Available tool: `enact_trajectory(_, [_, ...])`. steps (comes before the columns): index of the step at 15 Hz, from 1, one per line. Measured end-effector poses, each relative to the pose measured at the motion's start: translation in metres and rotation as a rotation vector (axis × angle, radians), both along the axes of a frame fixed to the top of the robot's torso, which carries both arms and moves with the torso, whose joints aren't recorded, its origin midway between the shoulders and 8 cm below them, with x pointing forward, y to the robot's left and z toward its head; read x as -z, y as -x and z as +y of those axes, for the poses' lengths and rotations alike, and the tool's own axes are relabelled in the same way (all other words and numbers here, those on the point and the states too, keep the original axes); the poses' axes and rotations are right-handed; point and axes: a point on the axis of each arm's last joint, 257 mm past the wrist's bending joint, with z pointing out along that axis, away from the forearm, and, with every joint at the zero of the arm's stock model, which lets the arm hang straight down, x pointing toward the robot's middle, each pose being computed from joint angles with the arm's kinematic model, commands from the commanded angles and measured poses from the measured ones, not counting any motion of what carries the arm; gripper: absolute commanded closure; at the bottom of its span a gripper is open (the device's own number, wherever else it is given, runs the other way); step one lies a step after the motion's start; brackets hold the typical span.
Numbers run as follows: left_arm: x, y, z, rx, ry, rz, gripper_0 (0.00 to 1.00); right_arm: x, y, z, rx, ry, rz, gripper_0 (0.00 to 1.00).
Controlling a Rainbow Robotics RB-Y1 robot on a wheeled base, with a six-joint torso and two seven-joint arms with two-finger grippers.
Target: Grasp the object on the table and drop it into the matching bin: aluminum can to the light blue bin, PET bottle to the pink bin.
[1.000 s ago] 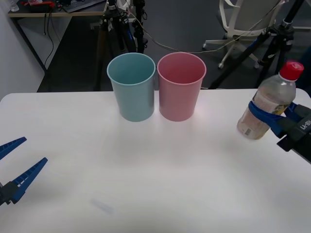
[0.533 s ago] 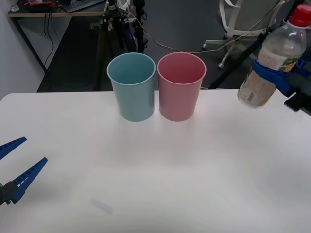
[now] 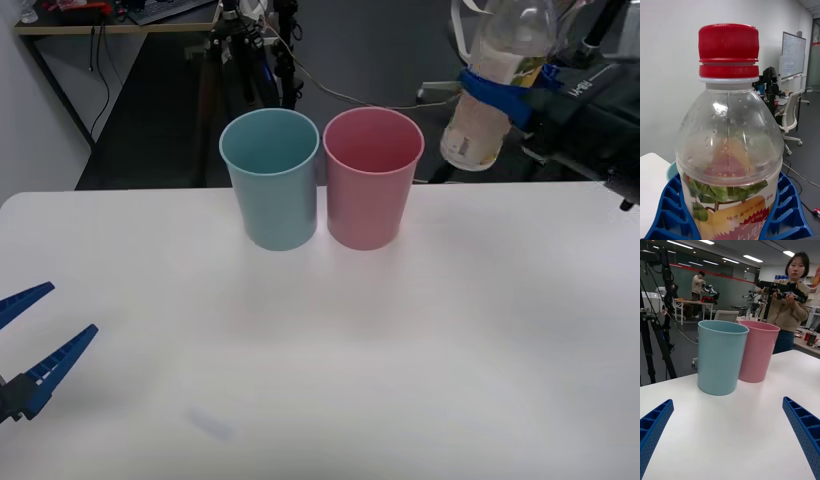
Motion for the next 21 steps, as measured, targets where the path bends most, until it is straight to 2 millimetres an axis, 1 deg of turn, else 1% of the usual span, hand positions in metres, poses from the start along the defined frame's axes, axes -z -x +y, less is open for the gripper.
enact_trajectory(3, [0.000, 0.000, 0.000, 0.000, 0.000, 0.000, 0.00, 0.000, -0.037, 0.020, -0.008, 0.000, 0.007, 1.00])
enact_trajectory(6, [0.000, 0.000, 0.000, 0.000, 0.000, 0.000, 0.00, -0.001, -0.068, 0.038, -0.007, 0.007, 0.010, 1.00])
enact_trajectory(10, [0.000, 0.000, 0.000, 0.000, 0.000, 0.000, 0.00, 0.006, -0.109, 0.056, 0.020, 0.019, 0.012, 1.00])
enact_trajectory(11, [0.000, 0.000, 0.000, 0.000, 0.000, 0.000, 0.00, 0.008, -0.117, 0.061, 0.024, 0.022, 0.013, 1.00])
enact_trajectory(14, [0.000, 0.000, 0.000, 0.000, 0.000, 0.000, 0.00, 0.011, -0.131, 0.079, 0.025, 0.030, 0.009, 1.00])
enact_trajectory(21, [0.000, 0.000, 0.000, 0.000, 0.000, 0.000, 0.00, 0.024, -0.137, 0.100, 0.018, 0.049, -0.004, 1.00])
